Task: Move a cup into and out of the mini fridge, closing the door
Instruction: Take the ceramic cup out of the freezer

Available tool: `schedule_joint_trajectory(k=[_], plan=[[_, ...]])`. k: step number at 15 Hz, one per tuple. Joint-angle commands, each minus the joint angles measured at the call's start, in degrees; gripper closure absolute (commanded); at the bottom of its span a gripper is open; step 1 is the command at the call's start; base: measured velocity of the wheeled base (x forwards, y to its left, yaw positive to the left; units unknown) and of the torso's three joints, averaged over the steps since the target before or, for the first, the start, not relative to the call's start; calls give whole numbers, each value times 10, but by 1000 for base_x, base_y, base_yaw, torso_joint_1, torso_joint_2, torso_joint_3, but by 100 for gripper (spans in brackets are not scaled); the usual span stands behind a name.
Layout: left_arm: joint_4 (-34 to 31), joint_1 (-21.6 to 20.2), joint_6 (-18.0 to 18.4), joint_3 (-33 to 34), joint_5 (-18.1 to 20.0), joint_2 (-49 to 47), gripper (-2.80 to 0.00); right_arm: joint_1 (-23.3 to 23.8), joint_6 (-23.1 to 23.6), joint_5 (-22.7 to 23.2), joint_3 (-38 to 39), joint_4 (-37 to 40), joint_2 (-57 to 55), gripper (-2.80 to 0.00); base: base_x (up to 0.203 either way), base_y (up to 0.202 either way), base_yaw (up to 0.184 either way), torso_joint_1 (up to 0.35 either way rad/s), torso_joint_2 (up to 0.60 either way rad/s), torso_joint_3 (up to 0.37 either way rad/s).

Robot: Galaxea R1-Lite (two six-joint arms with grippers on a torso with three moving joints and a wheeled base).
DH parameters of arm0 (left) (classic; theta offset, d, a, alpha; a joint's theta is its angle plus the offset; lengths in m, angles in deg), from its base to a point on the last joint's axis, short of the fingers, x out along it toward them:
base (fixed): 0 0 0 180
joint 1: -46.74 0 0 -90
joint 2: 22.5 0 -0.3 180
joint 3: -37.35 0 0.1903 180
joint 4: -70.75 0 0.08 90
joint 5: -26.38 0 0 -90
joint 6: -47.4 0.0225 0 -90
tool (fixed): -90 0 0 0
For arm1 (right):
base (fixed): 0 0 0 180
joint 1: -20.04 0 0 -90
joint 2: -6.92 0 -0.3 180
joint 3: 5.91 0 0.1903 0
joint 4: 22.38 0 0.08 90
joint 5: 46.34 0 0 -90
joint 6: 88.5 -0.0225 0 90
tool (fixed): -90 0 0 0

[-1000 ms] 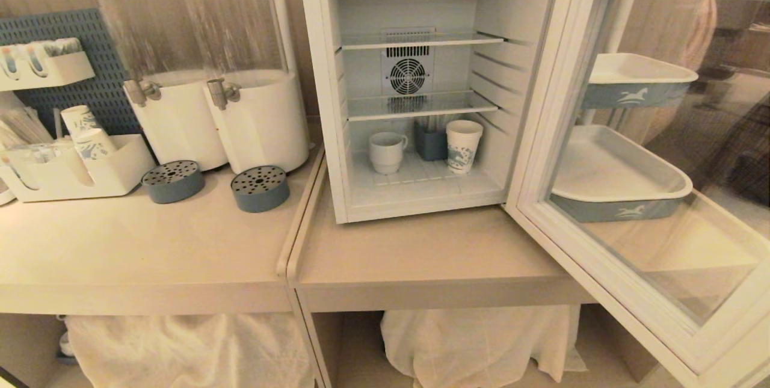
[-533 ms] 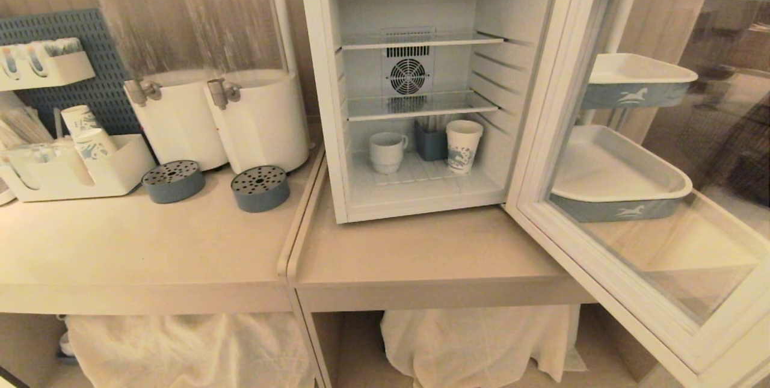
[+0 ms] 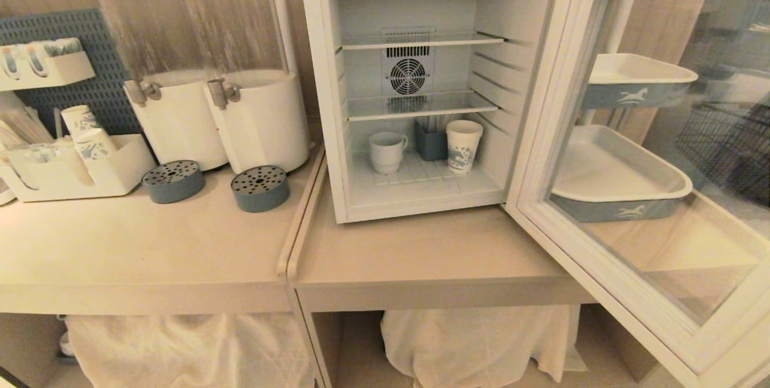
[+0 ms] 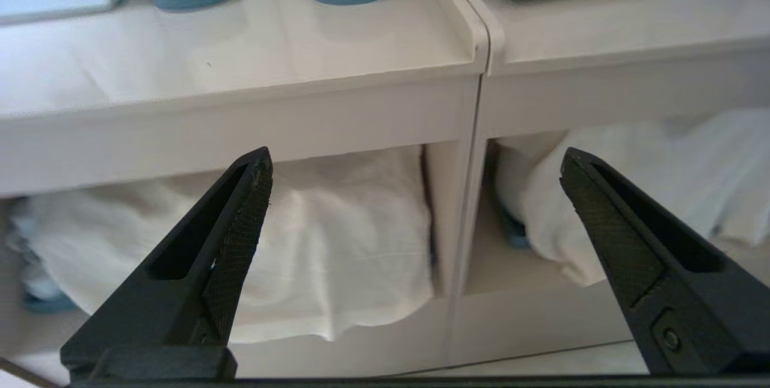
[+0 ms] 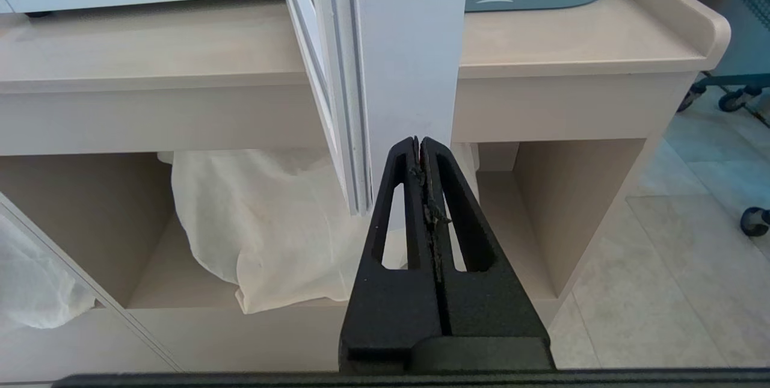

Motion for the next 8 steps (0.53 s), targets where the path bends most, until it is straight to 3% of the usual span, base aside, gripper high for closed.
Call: schedule_joint_trajectory(k=[1,8], plan=[[0,0,5,0,-2,1,0,0,0,0,0,0,-1,0,0,0,0,0,0,0],[0,0,8,-1,-14,1,0,0,0,0,0,0,-1,0,0,0,0,0,0,0]])
